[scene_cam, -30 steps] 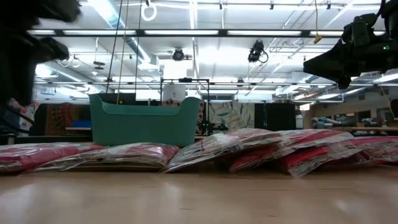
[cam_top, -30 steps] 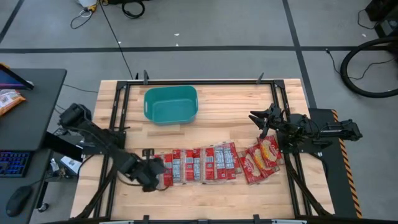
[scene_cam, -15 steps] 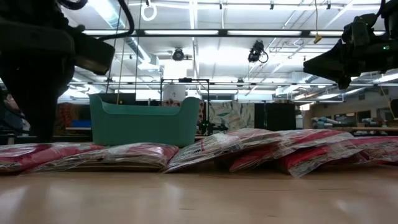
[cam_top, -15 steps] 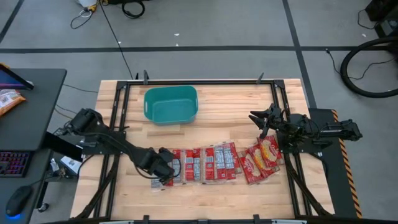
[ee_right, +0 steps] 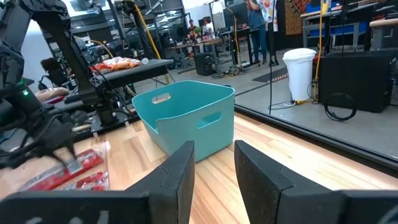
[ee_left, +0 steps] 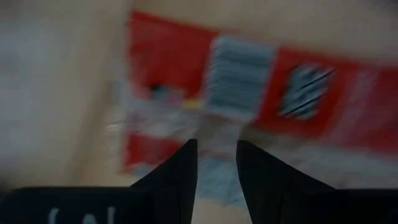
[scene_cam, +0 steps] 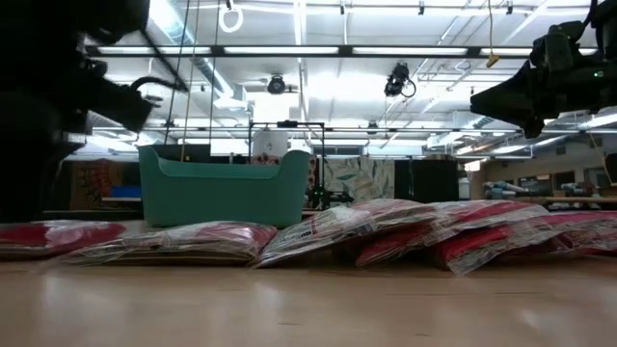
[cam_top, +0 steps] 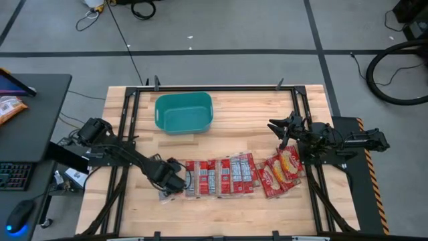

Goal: Sort popcorn bags into baskets
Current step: Put the popcorn bag into the green bin

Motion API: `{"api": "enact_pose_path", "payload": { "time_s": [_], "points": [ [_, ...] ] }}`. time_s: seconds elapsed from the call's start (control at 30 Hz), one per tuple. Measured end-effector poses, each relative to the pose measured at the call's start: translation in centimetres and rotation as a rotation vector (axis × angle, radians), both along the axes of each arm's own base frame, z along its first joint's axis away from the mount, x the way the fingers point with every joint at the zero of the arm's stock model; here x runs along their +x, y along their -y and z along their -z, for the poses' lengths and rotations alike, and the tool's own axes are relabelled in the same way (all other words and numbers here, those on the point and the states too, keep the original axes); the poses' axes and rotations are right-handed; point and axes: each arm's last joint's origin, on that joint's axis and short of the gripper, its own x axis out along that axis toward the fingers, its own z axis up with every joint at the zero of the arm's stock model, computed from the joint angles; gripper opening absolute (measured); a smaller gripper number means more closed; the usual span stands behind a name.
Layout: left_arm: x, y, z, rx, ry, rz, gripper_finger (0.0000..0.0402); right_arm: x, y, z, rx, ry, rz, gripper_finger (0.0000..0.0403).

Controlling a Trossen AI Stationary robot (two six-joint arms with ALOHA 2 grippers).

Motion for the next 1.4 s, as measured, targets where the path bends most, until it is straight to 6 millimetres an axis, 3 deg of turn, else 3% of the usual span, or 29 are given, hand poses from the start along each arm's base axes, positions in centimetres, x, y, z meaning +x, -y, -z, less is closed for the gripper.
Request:
{"api": "enact_pose_path", "payload": {
  "time_s": [0.17, 0.27, 0.47, 0.57, 0.67, 0.93, 1.27, 1.4],
  "points": [
    [-1.2, -0.8, -0.4, 0.076, -0.149, 0.127, 0.0117, 0.0, 0.0, 0.0, 0.0, 0.001, 0.0, 0.0119],
    [-1.0, -0.5, -1.5, 0.048, -0.181, 0.213, 0.0117, 0.0, 0.0, 0.0, 0.0, 0.0, 0.0, 0.0119],
    [0.4, 1.7, -3.5, 0.039, -0.088, 0.679, 0.0117, 0.0, 0.0, 0.0, 0.0, 0.0, 0.0, 0.0119],
    [0.7, 2.8, -3.5, 0.052, -0.038, 0.926, 0.0117, 0.0, 0.0, 0.0, 0.0, 0.0, 0.0, 0.0119],
    [0.9, 3.7, -3.1, 0.054, -0.013, 1.059, 0.0117, 0.0, 0.0, 0.0, 0.0, 0.0, 0.0, 0.0119],
    [1.6, 3.6, -0.9, 0.058, -0.131, 1.197, 0.0117, 0.0, 0.0, 0.0, 0.0, 0.0, 0.0, 0.0119],
    [2.5, 2.7, 1.3, 0.009, -0.249, 1.218, 0.0116, 0.0, 0.0, 0.0, 0.0, 0.0, 0.0, 0.0119],
    [2.5, 2.6, 1.7, -0.027, -0.28, 1.245, 0.0095, 0.0, 0.0, 0.0, 0.0, 0.0, 0.0, 0.0119]
  ]
}}
